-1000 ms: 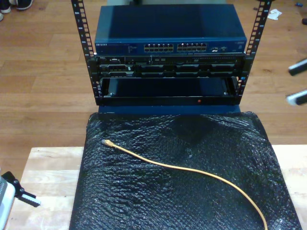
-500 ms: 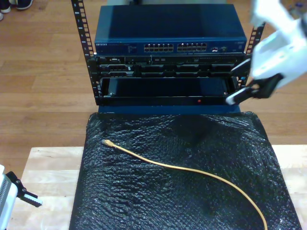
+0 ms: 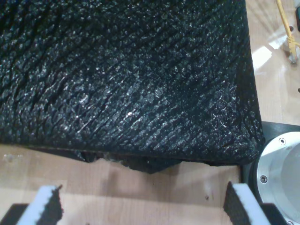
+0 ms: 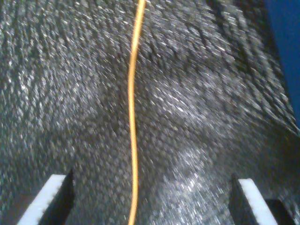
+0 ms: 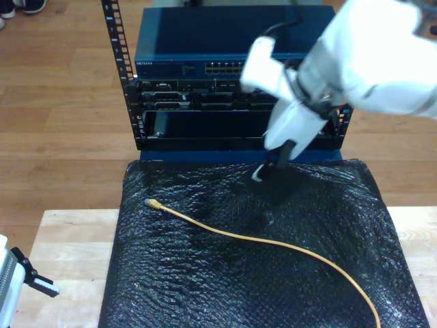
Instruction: Grab the cable and plug it in
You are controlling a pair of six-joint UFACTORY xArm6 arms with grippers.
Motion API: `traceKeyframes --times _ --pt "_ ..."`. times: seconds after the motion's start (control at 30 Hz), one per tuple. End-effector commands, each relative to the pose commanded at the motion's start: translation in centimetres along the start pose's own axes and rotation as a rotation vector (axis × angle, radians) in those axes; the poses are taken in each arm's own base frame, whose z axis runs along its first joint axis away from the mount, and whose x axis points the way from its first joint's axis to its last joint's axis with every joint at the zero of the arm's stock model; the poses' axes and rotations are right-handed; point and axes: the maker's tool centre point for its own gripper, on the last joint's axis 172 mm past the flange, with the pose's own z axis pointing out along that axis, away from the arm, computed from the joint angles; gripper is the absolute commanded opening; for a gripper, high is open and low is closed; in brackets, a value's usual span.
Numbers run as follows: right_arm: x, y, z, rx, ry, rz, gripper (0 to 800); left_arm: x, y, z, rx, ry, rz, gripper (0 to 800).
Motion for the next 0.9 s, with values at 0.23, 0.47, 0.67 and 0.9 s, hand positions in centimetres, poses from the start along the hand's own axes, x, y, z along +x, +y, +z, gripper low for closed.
traceKeyframes --times 0.23,0.47,0.67,0.9 --pt "2.9 -0.4 3.0 -0.021 -0.007 -0.027 773 -0.3 -0.3 0.0 0.005 -0.006 -0.007 800" --pt "4.9 -0.7 5.3 -0.013 -0.05 0.026 777 -0.3 -0.3 0.1 0.003 -0.007 -0.009 800" --pt "6.4 -1.2 8.3 -0.026 -0.125 -0.003 778 -0.3 -0.3 0.0 0.004 -0.007 -0.008 800" --pt "6.6 -0.7 10.9 -0.059 -0.203 0.014 778 -0.2 -0.3 0.0 0.003 -0.006 -0.008 800"
